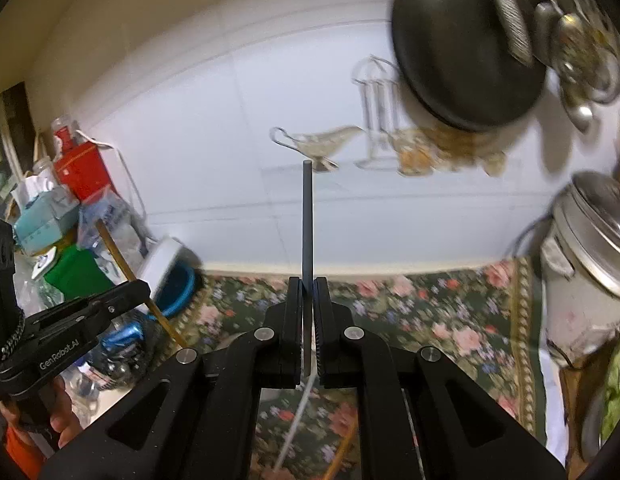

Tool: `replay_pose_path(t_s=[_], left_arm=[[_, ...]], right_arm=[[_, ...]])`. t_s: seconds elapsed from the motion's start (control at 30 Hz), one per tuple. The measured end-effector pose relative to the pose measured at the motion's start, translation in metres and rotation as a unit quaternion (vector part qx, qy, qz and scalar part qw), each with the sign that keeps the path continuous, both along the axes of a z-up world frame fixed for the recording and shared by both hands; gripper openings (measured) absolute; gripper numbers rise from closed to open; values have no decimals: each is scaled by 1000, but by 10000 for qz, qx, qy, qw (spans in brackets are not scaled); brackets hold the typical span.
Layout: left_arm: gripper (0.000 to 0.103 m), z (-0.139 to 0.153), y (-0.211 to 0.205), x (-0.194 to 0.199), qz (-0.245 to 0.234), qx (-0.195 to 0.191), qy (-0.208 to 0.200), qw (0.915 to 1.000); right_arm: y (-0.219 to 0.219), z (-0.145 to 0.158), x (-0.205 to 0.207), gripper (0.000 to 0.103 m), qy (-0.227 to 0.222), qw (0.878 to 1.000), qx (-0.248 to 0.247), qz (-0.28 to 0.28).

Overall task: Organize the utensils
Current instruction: 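Carry the brown chopstick over the white cup while the right gripper carries its dark stick there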

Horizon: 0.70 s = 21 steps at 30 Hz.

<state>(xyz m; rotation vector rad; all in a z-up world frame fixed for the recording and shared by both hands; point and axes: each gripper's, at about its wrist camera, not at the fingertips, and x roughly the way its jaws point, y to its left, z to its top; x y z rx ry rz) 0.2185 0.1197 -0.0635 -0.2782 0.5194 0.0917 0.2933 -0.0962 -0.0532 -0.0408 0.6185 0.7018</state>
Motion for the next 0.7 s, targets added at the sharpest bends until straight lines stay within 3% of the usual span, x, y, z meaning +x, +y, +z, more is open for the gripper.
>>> replay_pose_path(t_s=[0.27, 0.7], left_arm=[[5, -8, 31, 10, 173, -76, -41, 9998], [5, -69, 51, 38, 220, -270, 443, 9984]], right_arm=[[47, -2, 2, 5, -10, 9993, -8, 379], [100, -62, 14, 5, 546, 9953, -539, 599]])
